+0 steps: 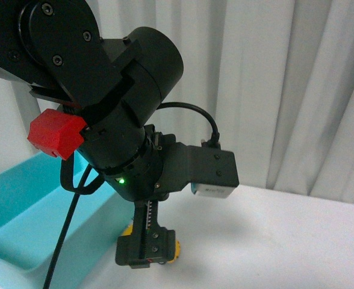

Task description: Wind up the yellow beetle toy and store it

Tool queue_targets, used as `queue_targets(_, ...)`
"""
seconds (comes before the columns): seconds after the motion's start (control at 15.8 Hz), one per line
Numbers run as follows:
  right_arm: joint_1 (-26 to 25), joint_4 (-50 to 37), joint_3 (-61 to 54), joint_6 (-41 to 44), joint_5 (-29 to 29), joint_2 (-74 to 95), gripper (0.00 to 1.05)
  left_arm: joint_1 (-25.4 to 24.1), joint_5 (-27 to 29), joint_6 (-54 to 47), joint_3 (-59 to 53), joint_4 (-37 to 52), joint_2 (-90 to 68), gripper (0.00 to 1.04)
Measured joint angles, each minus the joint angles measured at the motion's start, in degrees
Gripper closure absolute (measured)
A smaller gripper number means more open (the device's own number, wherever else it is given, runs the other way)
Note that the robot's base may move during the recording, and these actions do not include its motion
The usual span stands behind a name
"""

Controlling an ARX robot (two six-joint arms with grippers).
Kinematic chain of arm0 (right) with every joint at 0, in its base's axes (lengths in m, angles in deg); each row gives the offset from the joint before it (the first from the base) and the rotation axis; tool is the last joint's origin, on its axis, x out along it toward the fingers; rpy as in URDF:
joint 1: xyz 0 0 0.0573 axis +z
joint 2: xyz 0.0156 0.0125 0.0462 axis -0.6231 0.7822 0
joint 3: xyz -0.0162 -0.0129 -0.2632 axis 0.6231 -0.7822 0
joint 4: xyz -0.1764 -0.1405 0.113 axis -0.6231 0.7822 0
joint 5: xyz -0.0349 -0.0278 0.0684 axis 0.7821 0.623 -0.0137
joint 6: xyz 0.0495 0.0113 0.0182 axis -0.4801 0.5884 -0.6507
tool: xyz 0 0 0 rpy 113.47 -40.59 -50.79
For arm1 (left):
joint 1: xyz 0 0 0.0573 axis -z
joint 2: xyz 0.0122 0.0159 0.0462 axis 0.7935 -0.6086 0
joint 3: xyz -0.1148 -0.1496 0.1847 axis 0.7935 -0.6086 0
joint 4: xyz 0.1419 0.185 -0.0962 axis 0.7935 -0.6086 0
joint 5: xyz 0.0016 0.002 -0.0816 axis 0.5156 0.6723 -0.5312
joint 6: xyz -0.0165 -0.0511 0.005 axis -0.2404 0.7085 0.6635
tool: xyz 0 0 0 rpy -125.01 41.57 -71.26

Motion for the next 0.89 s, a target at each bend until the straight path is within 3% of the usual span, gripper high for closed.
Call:
queue_targets(0.38, 0.0, 0.0, 0.0, 0.02, 0.0, 0.0, 0.07, -1.18, 4.37, -12.11, 5.09, -0.61, -9.35, 0.07)
queue_targets(0.89, 0.0, -0.02, 0.0, 0.02, 0.0, 0.0, 0.07, -4.98, 4.52, -16.63, 7.15, 0.2, -16.31, 0.07)
